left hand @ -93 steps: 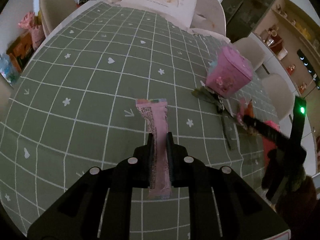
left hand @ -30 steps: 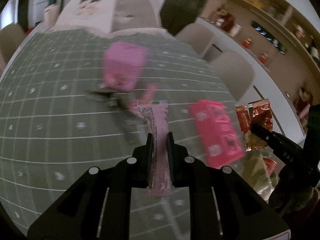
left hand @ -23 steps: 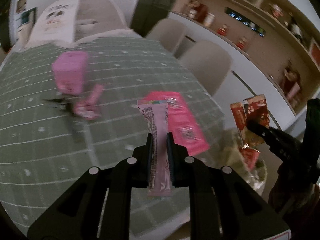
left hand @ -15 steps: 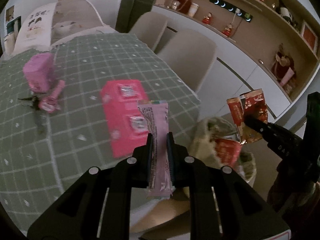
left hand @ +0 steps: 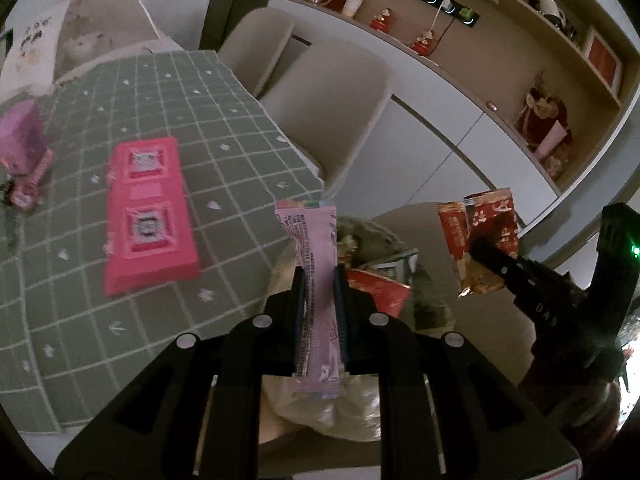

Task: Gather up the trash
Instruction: 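Carry the pink wrapper and red-and-gold bag to the trash bag and open both tools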

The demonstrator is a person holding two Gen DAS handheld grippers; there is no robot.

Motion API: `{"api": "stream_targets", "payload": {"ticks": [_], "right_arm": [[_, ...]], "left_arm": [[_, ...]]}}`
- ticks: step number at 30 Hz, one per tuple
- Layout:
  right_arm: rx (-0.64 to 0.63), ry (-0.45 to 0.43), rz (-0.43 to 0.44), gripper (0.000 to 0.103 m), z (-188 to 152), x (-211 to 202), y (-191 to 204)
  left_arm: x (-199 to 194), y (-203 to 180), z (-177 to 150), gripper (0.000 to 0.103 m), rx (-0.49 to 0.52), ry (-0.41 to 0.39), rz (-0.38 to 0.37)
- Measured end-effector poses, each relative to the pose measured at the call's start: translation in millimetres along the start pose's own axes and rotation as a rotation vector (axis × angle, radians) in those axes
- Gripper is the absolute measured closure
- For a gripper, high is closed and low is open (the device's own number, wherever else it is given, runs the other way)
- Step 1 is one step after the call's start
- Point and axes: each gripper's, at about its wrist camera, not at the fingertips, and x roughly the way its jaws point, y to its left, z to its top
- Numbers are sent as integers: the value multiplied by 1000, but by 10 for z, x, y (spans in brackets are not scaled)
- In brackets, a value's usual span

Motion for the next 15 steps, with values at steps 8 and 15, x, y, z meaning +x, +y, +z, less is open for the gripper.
{"api": "stream_targets", "payload": {"ticks": [8,15], "right_arm": [[24,7,-2,88,-39,22,-167],[31,16,29,88,-23,96,-127]], "left_arm": [[297,-192,1,73,11,47,-82],[358,-54,19,64,-45,77,-86]]}}
